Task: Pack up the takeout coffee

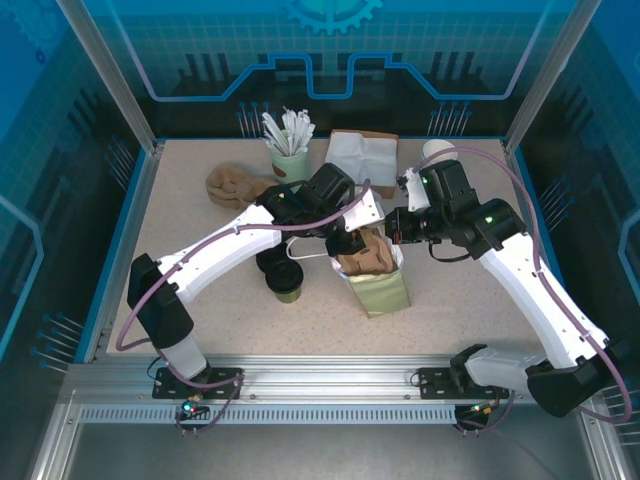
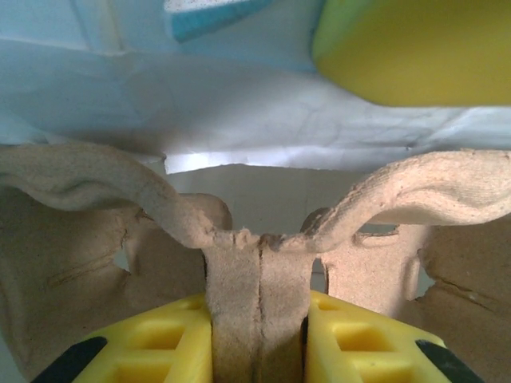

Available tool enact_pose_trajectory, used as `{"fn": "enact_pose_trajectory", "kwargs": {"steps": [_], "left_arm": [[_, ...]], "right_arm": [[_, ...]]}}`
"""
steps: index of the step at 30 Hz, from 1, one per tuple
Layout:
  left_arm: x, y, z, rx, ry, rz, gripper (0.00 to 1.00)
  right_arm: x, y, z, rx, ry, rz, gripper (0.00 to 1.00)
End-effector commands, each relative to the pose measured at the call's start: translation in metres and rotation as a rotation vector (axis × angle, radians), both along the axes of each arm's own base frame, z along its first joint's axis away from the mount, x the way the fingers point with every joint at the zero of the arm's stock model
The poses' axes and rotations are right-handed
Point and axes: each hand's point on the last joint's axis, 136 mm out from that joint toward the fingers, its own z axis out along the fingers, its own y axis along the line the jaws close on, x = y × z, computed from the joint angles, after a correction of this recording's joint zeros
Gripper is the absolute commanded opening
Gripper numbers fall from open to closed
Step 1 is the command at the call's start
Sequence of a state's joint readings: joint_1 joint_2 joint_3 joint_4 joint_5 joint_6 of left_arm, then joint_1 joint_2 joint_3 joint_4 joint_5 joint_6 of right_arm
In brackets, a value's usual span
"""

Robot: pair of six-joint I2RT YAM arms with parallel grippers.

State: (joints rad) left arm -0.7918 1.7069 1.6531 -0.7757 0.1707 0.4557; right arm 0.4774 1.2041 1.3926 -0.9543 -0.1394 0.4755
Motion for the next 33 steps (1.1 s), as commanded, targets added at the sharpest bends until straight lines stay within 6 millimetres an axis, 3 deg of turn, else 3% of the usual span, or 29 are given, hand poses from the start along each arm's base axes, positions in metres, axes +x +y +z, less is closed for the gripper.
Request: {"fn": "enact_pose_trajectory", "kwargs": {"steps": [1, 11, 16, 24, 33], "left_arm": [[-0.003, -0.002, -0.007, 0.070, -0.010, -0.041, 0.28], [-0.009, -0.012, -0.023, 0.098, 0.035, -0.078, 0.28], [-0.008, -0.012, -0.027, 0.110, 0.032, -0.080, 0.28], [-0.005, -0.016, -0.028, 0.100, 0.026, -0.086, 0.28], [-0.007, -0.029, -0.034, 0.107, 0.050, -0.129, 0.28]], "right_arm": [[-0.003, 0.009, 0.011, 0.068, -0.027, 0.025, 0.00], [-0.005, 0.007, 0.007, 0.092, -0.020, 0.004, 0.00], [-0.008, -0.007, 0.009, 0.060, -0.044, -0.030, 0.00], [-0.013, -0.046, 0.002, -0.084, -0.065, -0.115, 0.00], [-0.013, -0.049, -0.001, -0.067, -0.069, -0.123, 0.00]]}}
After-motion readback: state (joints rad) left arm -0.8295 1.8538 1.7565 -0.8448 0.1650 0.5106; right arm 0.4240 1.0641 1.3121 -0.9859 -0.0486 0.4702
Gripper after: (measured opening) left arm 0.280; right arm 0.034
